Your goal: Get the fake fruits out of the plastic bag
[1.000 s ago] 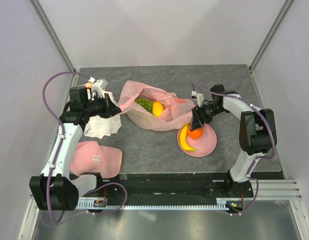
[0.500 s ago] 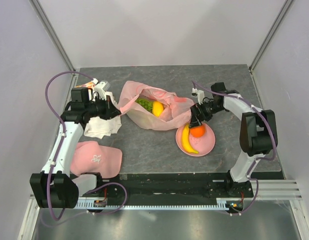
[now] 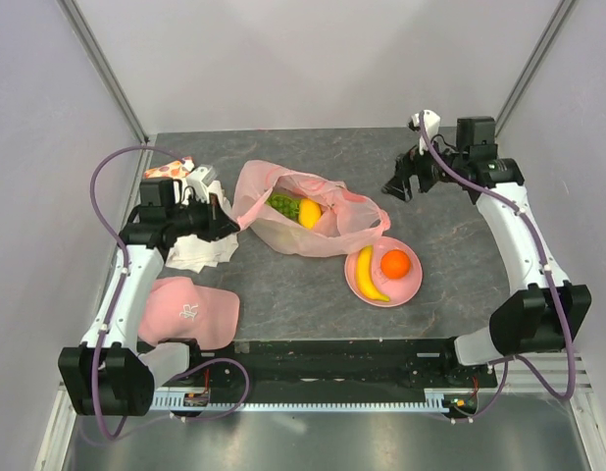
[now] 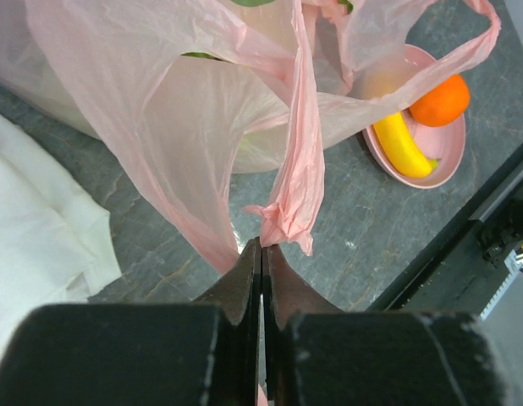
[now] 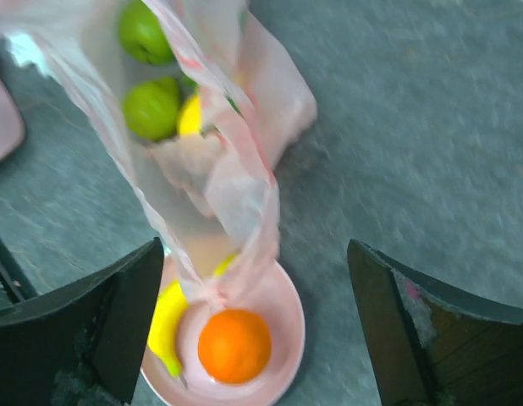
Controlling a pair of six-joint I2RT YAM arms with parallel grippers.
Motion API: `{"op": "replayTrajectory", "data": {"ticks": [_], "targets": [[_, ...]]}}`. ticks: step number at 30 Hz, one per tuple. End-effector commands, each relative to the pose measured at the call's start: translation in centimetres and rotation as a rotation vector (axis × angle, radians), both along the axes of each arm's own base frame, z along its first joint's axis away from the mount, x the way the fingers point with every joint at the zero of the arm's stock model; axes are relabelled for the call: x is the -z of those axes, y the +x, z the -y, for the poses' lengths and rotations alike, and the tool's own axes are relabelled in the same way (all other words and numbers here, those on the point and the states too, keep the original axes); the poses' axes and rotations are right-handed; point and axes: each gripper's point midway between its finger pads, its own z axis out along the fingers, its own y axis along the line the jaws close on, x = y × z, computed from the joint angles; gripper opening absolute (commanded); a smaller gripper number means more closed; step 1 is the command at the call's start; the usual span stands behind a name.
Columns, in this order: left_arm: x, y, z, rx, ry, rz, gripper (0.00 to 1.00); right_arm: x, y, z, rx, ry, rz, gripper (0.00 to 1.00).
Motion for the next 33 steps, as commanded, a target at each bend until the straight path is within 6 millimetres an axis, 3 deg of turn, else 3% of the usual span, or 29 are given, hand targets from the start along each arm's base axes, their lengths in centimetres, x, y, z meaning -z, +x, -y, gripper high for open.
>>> {"op": "replayTrajectory", "data": {"ticks": [1, 2, 3, 5, 6, 8, 9, 11, 12, 14, 15, 18, 21, 26, 33], "targets": [[-0.4, -1.2, 0.8, 0.057, -0.041, 0.019, 0.02, -3.4, -0.5, -7.1, -0.212, 0.162, 0.015, 0.89], [-0.6, -1.3, 0.9, 0.059, -0.043, 0.022, 0.01, -3.6, -0.1, -8.1, -0.221, 0.126, 0.049, 0.79], [-0.5, -1.3, 0.9, 0.060, -0.045, 0.021, 0.02, -2.4, -0.5, -10.5, -0.284, 0.092, 0.046, 0.75], [-0.7, -1.4, 1.0, 0.068, -0.051, 0.025, 0.02, -1.8, -0.3, -12.5, -0.327, 0.051, 0.072, 0.63], [-0.9, -1.5, 1.1, 0.074, -0.057, 0.028, 0.02, -0.2, 0.0, -14.0, -0.349, 0.040, 0.041, 0.60], [-1.2, -1.4, 1.2, 0.075, -0.060, 0.031, 0.01, 0.1, 0.3, -15.9, -0.364, 0.050, 0.019, 0.54], [-1.5, -1.3, 1.1, 0.071, -0.060, 0.039, 0.02, 1.8, 1.1, -16.5, -0.354, 0.040, -0.024, 0.53], [-1.9, -1.1, 1.1, 0.062, -0.061, 0.044, 0.02, 2.1, 1.6, -17.7, -0.351, 0.057, -0.055, 0.52], [-2.2, -0.9, 1.0, 0.055, -0.061, 0.047, 0.01, 3.7, 2.3, -18.0, -0.331, 0.039, -0.089, 0.52], [-2.4, -0.9, 1.0, 0.052, -0.066, 0.049, 0.02, 4.4, 3.3, -18.4, -0.291, 0.016, -0.099, 0.51], [-2.5, -0.9, 1.1, 0.056, -0.068, 0.052, 0.02, 5.7, 3.9, -18.4, -0.263, -0.008, -0.117, 0.50], [-2.7, -1.1, 1.2, 0.047, -0.086, 0.036, 0.01, 8.0, 5.8, -17.5, -0.126, -0.088, -0.130, 0.47], [-2.6, -1.1, 1.2, 0.045, -0.086, 0.030, 0.02, 10.0, 5.3, -17.9, -0.133, -0.093, -0.183, 0.48], [-2.4, -0.9, 1.2, 0.045, -0.088, 0.017, 0.01, 12.8, 5.3, -18.4, -0.090, -0.118, -0.245, 0.62], [-2.1, -0.5, 1.1, 0.039, -0.077, 0.005, 0.02, 15.6, 6.7, -18.5, -0.006, -0.155, -0.281, 0.62]]}}
